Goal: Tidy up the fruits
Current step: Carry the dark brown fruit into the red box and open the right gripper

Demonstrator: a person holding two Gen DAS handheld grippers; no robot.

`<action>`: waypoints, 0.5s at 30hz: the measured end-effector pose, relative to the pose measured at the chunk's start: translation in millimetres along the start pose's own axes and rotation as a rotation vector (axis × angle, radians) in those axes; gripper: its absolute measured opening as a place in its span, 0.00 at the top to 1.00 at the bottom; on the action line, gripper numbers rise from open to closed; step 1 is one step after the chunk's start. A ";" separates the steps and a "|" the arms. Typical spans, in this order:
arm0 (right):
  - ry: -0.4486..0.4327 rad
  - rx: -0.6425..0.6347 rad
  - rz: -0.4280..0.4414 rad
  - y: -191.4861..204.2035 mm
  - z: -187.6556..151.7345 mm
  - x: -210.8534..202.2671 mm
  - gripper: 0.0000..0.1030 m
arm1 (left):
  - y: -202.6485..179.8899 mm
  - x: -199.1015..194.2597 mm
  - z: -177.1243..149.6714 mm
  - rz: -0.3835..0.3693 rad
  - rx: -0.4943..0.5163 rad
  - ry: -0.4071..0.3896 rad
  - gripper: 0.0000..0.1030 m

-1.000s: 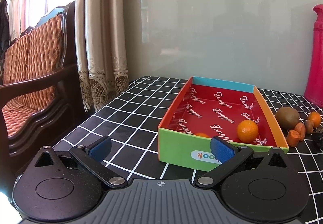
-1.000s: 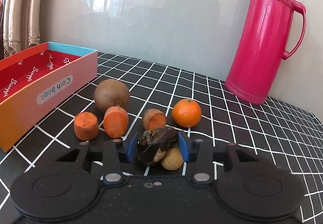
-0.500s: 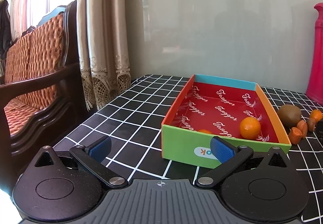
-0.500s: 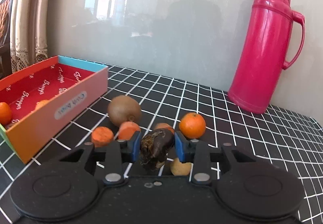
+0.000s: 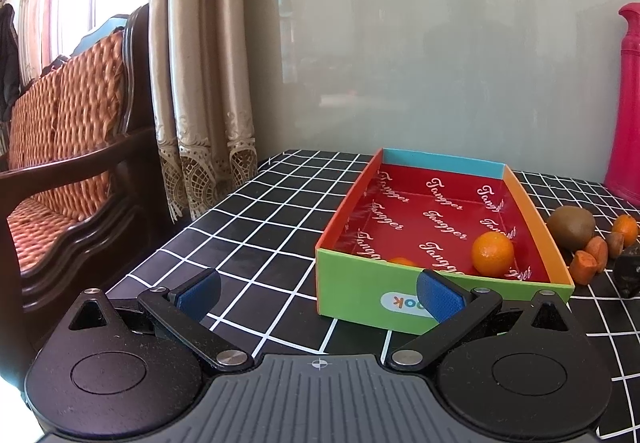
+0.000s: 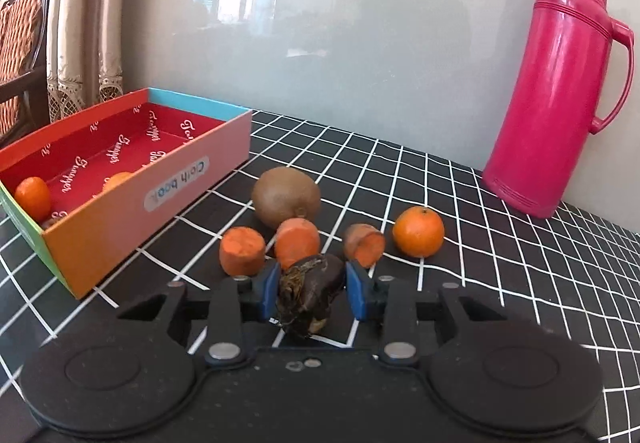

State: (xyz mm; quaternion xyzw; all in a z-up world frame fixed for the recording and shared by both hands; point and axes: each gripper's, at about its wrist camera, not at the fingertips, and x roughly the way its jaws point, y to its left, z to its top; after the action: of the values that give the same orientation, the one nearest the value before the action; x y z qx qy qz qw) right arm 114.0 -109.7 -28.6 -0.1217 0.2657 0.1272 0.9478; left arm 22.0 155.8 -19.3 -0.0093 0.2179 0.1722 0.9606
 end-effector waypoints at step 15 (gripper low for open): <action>-0.128 0.006 0.047 27.1 27.7 -27.0 0.67 | 19.5 -1.4 -1.4 0.036 -0.007 0.002 0.00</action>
State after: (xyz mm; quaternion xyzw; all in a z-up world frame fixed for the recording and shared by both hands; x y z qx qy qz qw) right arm 96.5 -80.8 4.4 -0.1041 0.2077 0.1562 0.9600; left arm 13.7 173.6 -18.9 -0.0091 0.2181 0.1900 0.9572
